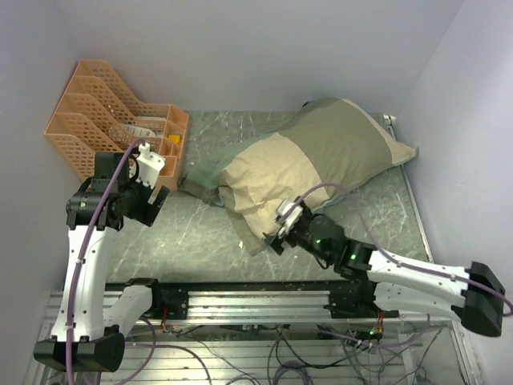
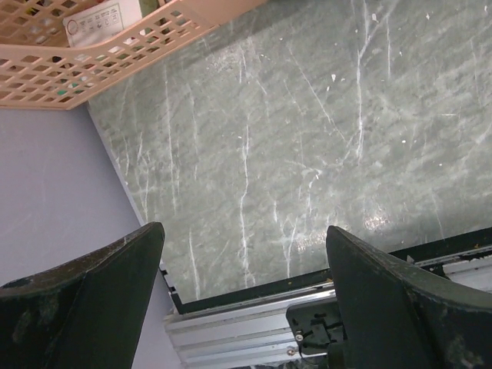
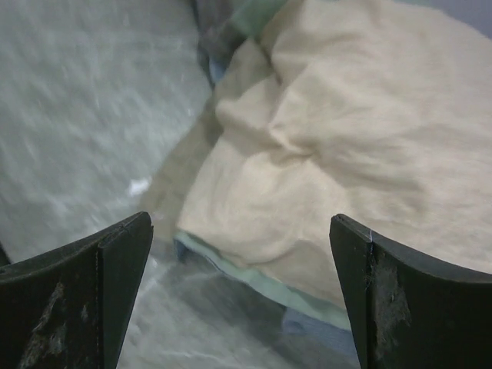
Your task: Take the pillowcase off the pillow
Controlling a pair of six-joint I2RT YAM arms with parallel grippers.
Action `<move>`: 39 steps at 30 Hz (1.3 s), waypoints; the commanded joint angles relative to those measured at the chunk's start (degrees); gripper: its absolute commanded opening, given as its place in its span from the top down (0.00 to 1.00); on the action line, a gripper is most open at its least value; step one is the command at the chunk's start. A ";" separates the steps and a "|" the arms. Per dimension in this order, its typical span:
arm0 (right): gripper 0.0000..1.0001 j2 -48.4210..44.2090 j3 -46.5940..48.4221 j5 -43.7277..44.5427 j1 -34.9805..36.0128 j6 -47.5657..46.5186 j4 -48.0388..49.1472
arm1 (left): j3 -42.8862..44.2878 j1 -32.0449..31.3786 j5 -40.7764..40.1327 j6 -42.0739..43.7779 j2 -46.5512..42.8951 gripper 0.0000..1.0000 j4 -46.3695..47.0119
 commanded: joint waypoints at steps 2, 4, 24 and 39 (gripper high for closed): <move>0.00 12.09 -0.05 10.41 5.65 -24.11 1.16 | -1.11 0.42 -0.93 0.58 -0.53 0.02 0.21; 0.00 18.03 0.27 13.47 7.20 -29.80 1.37 | -1.60 0.42 -0.20 0.30 0.01 0.01 0.71; 0.81 47.13 4.47 20.26 7.51 -53.93 32.98 | -4.25 0.42 -0.71 0.81 -3.91 0.01 3.43; 1.00 20.42 18.07 3.02 19.55 -28.68 8.72 | -7.48 0.47 0.90 7.44 -19.17 0.01 2.44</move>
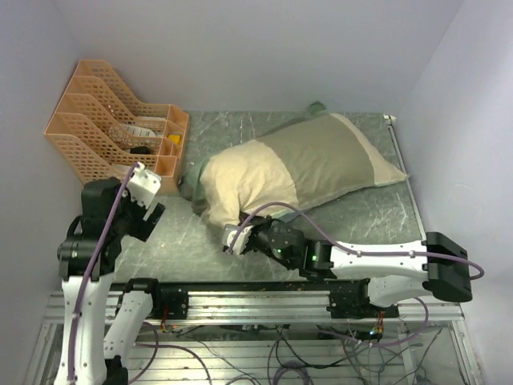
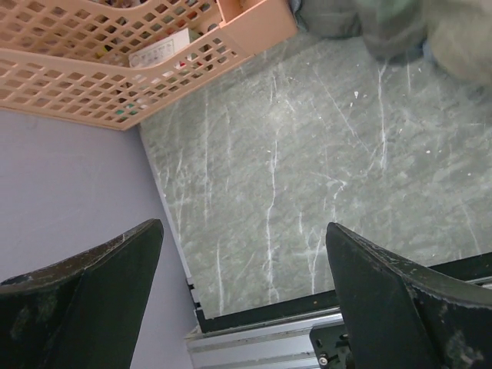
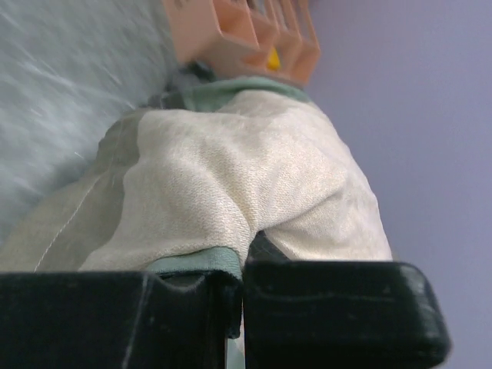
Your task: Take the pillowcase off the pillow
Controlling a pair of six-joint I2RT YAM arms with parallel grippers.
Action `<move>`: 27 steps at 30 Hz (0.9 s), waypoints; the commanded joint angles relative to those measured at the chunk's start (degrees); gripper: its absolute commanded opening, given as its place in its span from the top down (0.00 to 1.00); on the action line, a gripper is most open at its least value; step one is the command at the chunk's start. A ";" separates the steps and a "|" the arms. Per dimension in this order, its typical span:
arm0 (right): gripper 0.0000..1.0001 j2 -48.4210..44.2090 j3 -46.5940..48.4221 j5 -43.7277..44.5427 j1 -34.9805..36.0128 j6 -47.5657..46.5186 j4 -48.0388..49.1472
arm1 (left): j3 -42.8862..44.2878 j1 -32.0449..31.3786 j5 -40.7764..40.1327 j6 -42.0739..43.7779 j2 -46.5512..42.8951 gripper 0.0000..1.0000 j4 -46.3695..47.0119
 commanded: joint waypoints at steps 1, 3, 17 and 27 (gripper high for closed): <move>1.00 -4.85 4.09 -10.89 4.42 10.46 -2.15 | -2.38 0.41 3.02 5.45 -7.27 0.00 -2.04; 1.00 -6.04 5.60 -12.18 4.56 13.61 -1.06 | -3.14 0.40 5.16 8.92 -10.99 0.00 -3.00; 1.00 4.86 36.83 -19.08 2.93 21.01 -2.18 | 0.63 0.40 18.86 20.39 -16.05 0.01 -8.37; 1.00 1.67 38.38 -31.01 -2.32 35.39 0.74 | 4.43 2.70 22.69 15.36 -14.85 0.17 8.60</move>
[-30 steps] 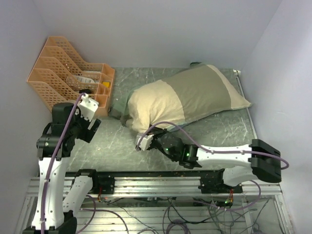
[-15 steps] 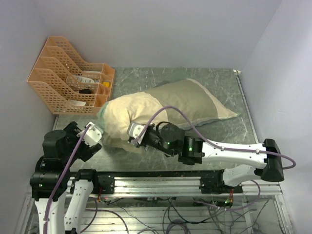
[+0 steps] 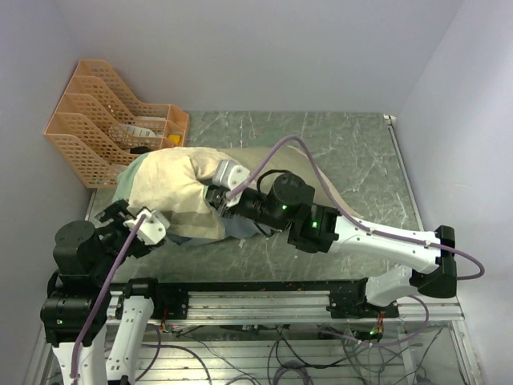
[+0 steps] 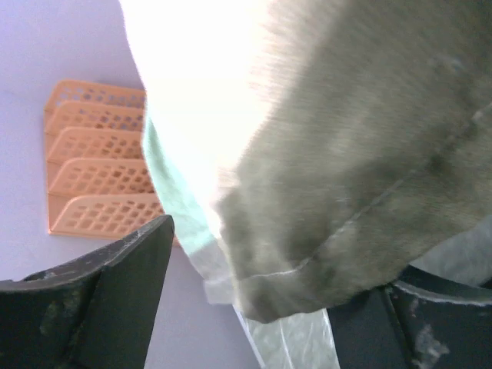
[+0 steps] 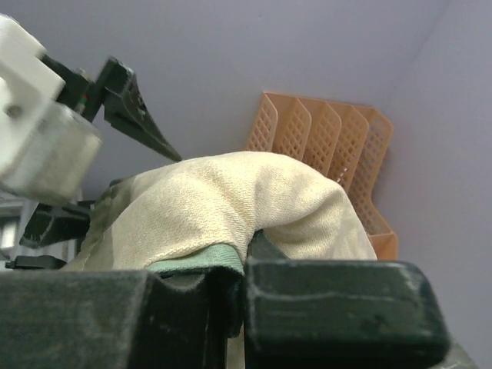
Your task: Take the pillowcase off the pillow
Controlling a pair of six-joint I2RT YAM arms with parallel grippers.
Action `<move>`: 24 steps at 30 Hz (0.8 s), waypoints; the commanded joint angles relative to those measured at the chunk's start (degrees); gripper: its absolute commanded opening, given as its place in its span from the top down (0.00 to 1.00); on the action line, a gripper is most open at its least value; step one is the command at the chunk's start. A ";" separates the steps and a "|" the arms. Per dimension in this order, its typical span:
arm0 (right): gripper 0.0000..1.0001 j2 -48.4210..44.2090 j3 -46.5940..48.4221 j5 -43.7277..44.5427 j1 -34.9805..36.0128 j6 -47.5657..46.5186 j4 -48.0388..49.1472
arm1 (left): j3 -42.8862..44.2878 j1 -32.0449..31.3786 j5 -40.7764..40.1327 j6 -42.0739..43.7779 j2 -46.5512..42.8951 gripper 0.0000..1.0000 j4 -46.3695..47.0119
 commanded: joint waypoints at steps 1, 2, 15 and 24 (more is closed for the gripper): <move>1.00 -4.02 1.82 -11.09 -3.85 11.20 8.99 | 2.72 1.23 5.14 -5.00 2.81 0.22 12.88; 1.00 -4.20 2.02 -12.63 -4.47 12.85 8.98 | 3.41 1.55 6.24 -5.93 3.71 0.28 14.57; 1.00 2.80 14.84 -21.32 -13.66 29.10 9.94 | 27.97 4.18 8.73 -20.12 22.60 0.93 12.69; 0.99 1.00 10.49 -14.23 -29.64 50.00 11.28 | 52.09 4.23 -8.34 -28.79 31.20 0.93 33.25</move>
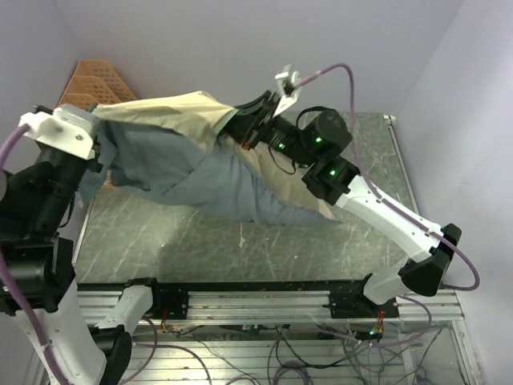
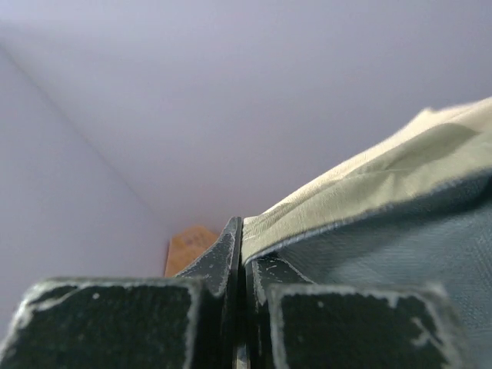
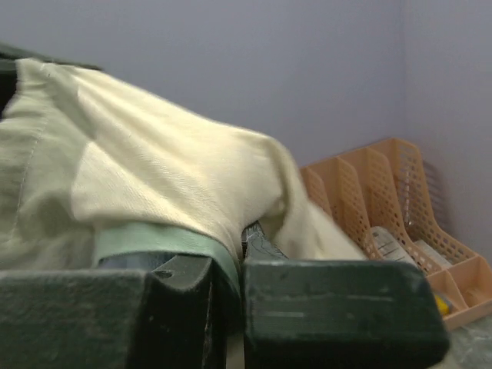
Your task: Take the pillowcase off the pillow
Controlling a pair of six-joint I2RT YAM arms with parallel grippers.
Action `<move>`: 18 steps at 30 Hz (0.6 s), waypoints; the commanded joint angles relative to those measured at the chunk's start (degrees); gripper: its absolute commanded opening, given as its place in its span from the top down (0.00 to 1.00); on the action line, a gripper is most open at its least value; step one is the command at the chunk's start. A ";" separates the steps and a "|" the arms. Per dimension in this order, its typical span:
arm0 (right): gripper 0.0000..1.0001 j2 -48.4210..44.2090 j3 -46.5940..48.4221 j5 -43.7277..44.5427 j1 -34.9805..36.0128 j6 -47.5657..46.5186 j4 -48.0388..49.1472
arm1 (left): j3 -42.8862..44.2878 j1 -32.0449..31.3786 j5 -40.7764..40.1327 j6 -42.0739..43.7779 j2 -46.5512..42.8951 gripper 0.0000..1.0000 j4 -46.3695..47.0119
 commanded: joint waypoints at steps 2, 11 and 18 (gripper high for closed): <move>0.85 -2.37 0.59 5.89 -7.46 11.23 1.43 | 11.06 0.66 -8.58 -5.82 2.90 0.93 13.25; 0.18 -8.84 -5.88 7.30 -3.93 1.87 -5.87 | 11.88 10.32 7.17 -12.06 1.37 0.93 10.80; 0.00 -17.06 -21.34 9.98 10.74 -13.48 -5.02 | 10.03 23.64 23.87 -22.86 -1.13 0.93 19.17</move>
